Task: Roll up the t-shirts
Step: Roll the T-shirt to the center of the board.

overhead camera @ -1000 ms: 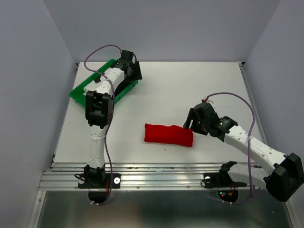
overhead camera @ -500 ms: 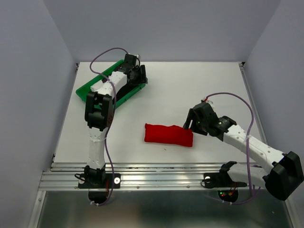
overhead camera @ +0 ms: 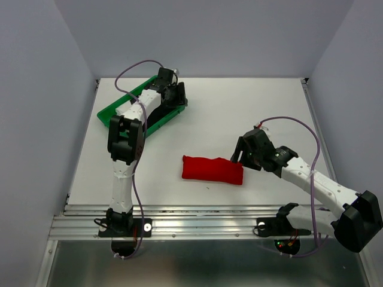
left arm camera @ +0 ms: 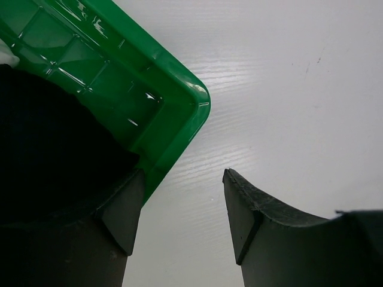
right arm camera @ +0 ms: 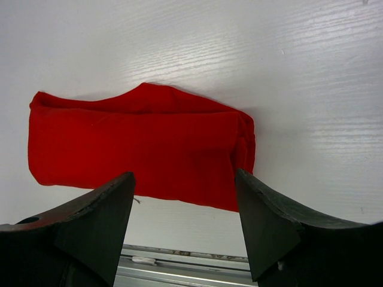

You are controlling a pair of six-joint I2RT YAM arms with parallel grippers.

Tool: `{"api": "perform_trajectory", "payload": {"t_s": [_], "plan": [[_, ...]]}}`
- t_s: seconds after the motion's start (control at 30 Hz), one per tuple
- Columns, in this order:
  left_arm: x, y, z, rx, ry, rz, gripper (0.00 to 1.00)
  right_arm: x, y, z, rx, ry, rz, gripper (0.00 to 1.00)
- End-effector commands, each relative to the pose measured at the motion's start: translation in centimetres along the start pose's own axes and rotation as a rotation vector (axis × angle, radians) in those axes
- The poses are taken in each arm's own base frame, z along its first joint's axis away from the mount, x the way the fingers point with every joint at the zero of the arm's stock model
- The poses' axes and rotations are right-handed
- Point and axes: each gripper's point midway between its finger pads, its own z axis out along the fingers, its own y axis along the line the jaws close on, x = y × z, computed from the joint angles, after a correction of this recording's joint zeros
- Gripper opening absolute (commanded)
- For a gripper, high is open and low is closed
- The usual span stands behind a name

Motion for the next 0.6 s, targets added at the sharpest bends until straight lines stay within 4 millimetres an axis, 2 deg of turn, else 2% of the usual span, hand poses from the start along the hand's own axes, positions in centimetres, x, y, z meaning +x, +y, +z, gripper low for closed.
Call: {"api": "perform_trajectory", "payload": {"t_s": [0.0, 0.07, 0.1, 0.17, 0.2, 0.27, 0.4, 0.57], "plan": [[2.9, -0.5, 0.8, 0.033, 0.087, 0.004, 0.65, -1.3, 0.6, -0.5, -0.022, -0.044, 0.026, 0.73], [3.4, -1.1, 0.6, 0.050, 0.079, 0.005, 0.64, -1.4, 0.6, -0.5, -0.020, -0.046, 0.026, 0.73], [5.4, -0.7, 0.8, 0.044, 0.116, -0.005, 0.64, -1.3, 0.6, -0.4, -0.018, -0.044, 0.026, 0.73], [7.0, -1.6, 0.2, 0.067, 0.125, -0.006, 0.64, -1.3, 0.6, -0.4, -0.019, -0.043, 0.026, 0.73], [7.0, -2.5, -0.7, 0.085, 0.113, -0.007, 0.64, -1.4, 0.7, -0.3, -0.020, -0.044, 0.026, 0.74], [8.2, -2.7, -1.0, 0.088, 0.125, -0.014, 0.64, -1.4, 0.8, -0.3, -0.022, -0.042, 0.026, 0.74], [8.9, -3.4, -2.3, 0.094, 0.118, -0.013, 0.64, -1.4, 1.0, -0.3, -0.027, -0.040, 0.025, 0.74], [7.0, -5.0, -5.1, 0.106, 0.064, 0.020, 0.64, -1.1, 0.9, -0.2, -0.036, -0.036, 0.025, 0.74]]}}
